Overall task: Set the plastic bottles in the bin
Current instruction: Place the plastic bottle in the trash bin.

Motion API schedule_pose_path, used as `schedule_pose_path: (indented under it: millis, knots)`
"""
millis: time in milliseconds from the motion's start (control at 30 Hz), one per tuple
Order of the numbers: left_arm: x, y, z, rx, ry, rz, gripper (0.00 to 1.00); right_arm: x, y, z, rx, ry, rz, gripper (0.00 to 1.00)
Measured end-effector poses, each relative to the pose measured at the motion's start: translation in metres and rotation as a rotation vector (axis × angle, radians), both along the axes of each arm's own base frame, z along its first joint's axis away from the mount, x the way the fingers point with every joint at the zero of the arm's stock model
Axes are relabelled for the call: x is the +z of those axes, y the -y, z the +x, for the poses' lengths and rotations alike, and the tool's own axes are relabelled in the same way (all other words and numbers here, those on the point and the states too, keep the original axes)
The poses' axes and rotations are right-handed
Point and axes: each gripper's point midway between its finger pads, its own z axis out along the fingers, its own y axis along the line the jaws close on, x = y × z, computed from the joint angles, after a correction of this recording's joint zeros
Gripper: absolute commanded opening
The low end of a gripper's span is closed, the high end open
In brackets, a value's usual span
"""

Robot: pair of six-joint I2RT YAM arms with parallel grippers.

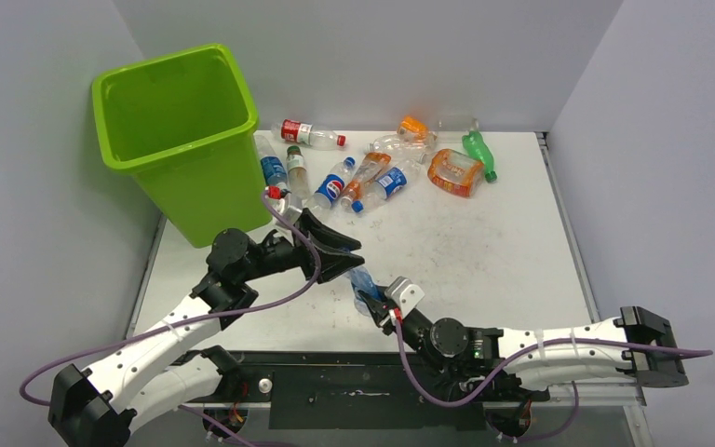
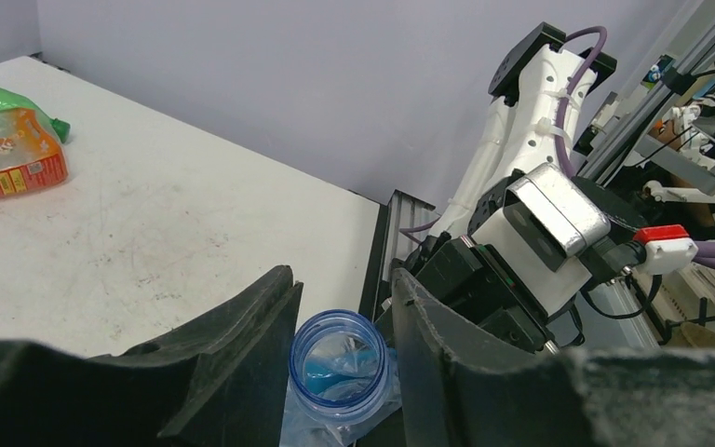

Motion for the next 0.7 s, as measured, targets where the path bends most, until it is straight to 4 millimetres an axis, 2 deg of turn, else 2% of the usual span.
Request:
schedule_pose_path:
  millis: [200,300,400,467,533,567,600,633,700]
  knots:
    - [0.000,0.003,-0.004,-0.017,-0.012,0.001,0.39,-0.004,0.002,0.002,-0.012,0.018,0.034,0.05]
    - [0.000,0.003,-0.004,-0.018,-0.011,0.001,0.50,-0.003,0.003,0.003,-0.016,0.021,0.062,0.05]
    - [0.001,0.004,-0.005,-0.021,-0.009,0.001,0.53,0.001,0.004,0.003,-0.024,0.023,0.090,0.05]
    - [0.002,0.004,-0.004,-0.023,-0.011,0.001,0.37,0.006,0.004,0.004,-0.027,0.025,0.117,0.05]
    - [0.000,0.005,-0.004,-0.024,-0.016,0.005,0.07,0.011,0.004,0.004,-0.027,0.027,0.140,0.05]
    - [0.001,0.006,-0.004,-0.025,-0.012,0.004,0.00,0.011,0.005,0.004,-0.031,0.027,0.141,0.05]
    - [0.001,0.006,-0.004,-0.026,-0.009,0.005,0.00,0.010,0.005,0.004,-0.031,0.027,0.140,0.08]
    - [0.001,0.007,-0.005,-0.029,-0.007,0.005,0.00,0.010,0.004,0.005,-0.033,0.027,0.140,0.18]
    - [0.001,0.007,-0.004,-0.029,-0.004,0.008,0.00,0.009,0.004,0.005,-0.034,0.024,0.139,0.65]
